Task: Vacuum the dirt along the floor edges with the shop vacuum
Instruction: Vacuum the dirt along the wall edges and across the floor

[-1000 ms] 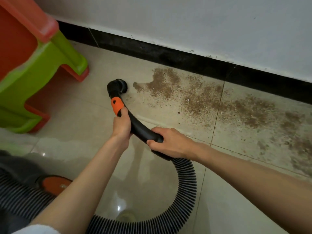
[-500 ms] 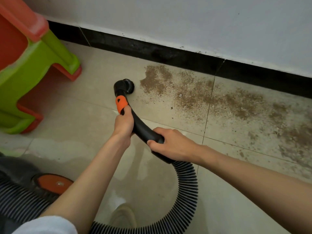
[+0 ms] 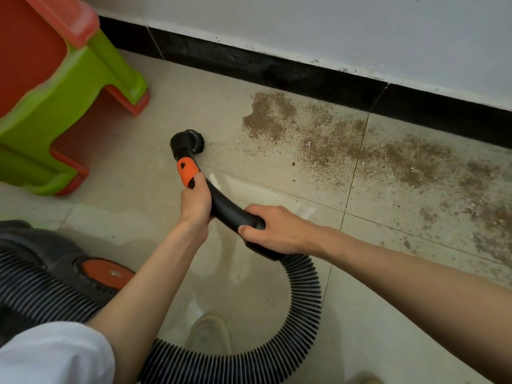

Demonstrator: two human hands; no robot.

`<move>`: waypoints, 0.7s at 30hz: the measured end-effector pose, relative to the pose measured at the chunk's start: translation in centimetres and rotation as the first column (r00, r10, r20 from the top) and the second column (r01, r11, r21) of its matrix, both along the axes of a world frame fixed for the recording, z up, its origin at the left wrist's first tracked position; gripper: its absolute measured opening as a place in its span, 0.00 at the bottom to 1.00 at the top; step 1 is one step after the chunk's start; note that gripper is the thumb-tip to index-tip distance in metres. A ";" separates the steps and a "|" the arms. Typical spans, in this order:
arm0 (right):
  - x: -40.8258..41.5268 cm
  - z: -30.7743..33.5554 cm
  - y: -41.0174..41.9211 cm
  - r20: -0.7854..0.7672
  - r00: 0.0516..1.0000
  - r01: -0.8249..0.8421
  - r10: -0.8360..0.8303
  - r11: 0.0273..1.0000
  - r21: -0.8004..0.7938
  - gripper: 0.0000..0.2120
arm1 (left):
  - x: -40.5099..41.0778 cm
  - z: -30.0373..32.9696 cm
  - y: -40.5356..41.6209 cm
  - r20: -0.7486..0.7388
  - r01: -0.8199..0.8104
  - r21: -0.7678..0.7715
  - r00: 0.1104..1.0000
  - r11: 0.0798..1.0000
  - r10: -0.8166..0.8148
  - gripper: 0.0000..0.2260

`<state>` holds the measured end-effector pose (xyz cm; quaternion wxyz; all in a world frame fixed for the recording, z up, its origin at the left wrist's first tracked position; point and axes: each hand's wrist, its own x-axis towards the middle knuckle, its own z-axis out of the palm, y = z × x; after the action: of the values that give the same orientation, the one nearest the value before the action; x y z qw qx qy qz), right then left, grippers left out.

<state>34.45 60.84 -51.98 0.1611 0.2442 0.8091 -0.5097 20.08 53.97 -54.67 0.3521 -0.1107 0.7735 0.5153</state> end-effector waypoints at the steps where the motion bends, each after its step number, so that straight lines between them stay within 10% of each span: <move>1: 0.5 -0.1 -0.4 0.005 1.000 -0.006 0.006 1.000 0.000 0.10 | 0.4 -0.4 -0.5 -0.009 0.000 -0.008 1.000 1.000 0.000 0.19; 21: 3.8 1.3 -0.8 0.113 0.982 -0.163 0.153 0.982 0.092 0.12 | 3.8 -1.2 -2.7 0.052 0.010 0.001 0.999 1.000 -0.010 0.22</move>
<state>38.25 60.06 -50.68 0.2310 0.2137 0.8411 -0.4400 23.92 51.30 -55.85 0.3749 -0.1200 0.7644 0.5106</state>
